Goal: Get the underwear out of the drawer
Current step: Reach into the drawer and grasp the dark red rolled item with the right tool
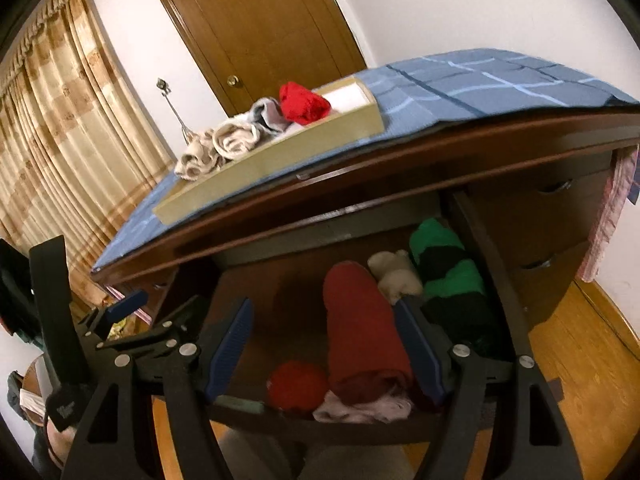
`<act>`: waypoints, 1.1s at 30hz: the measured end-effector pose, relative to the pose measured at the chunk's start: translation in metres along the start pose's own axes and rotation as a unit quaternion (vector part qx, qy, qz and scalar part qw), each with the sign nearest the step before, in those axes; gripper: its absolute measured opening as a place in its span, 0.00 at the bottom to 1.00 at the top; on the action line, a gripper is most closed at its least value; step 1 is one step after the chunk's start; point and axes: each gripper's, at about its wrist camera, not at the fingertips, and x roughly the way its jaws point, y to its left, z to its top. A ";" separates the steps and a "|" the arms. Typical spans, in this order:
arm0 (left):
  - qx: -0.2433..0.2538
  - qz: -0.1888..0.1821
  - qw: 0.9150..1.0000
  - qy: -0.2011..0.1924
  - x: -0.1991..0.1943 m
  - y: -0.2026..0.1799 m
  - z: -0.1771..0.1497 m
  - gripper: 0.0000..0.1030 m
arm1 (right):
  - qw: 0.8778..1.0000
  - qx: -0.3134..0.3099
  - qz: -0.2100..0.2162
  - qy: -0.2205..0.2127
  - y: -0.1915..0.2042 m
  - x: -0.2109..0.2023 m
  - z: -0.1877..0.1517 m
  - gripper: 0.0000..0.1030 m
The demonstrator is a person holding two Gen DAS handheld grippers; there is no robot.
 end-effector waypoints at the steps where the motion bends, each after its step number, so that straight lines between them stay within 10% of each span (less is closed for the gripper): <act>1: 0.000 0.000 1.000 0.004 0.001 0.001 -0.002 0.98 | 1.000 -0.001 -0.002 0.004 -0.002 0.001 -0.001 0.73; 30: 0.001 -0.001 0.996 0.091 0.034 0.018 -0.006 0.98 | 0.972 -0.107 -0.064 0.200 0.007 0.110 -0.006 0.73; 33: -0.001 -0.002 0.996 0.093 0.035 0.018 -0.005 0.98 | 0.967 -0.112 -0.072 0.217 0.006 0.119 -0.009 0.58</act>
